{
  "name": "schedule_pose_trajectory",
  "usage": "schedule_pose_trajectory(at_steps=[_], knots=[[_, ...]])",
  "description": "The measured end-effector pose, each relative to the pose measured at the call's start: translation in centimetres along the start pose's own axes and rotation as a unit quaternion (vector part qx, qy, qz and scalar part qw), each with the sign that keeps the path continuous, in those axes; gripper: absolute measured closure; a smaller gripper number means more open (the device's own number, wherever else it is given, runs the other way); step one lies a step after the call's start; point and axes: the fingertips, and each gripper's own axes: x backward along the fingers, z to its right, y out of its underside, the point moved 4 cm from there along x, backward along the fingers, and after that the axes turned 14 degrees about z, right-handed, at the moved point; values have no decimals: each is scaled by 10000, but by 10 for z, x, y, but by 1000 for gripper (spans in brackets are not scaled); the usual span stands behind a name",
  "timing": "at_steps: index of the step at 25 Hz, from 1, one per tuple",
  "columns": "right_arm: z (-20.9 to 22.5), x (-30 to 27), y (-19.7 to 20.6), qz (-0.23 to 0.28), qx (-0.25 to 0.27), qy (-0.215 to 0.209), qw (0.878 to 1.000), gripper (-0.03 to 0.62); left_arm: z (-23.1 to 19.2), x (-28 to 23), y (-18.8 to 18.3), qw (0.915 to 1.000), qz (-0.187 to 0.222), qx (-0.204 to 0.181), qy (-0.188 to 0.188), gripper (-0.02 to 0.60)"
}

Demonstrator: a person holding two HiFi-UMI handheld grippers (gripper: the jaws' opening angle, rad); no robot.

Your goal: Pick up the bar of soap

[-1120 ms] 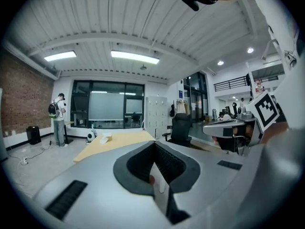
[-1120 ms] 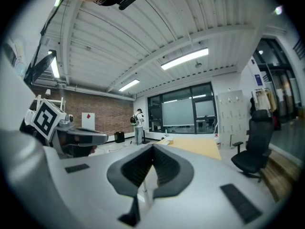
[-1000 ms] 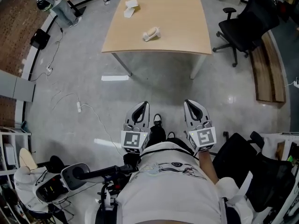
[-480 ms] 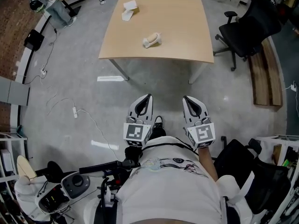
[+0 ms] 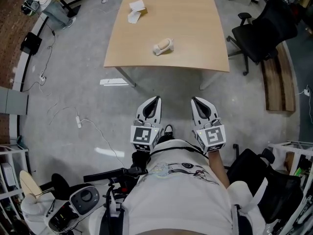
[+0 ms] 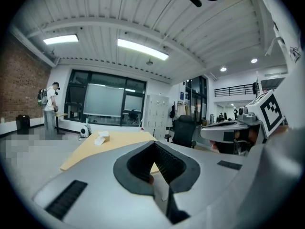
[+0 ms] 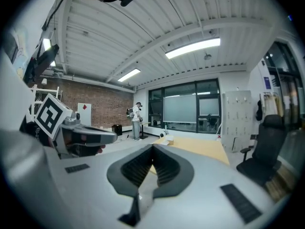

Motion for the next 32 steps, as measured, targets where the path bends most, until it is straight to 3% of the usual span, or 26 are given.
schedule_pose_trajectory(at_steps=[16, 24, 32], knots=[[12, -60, 22, -476, -46, 95, 9988, 589, -46, -47, 29, 9973, -486, 440, 319, 581], [54, -119, 34, -386, -128, -210, 9990, 589, -71, -102, 37, 9977, -559, 386, 52, 581], [122, -183, 29, -169, -190, -298, 9992, 589, -86, -193, 25, 9989, -435, 169, -27, 581]])
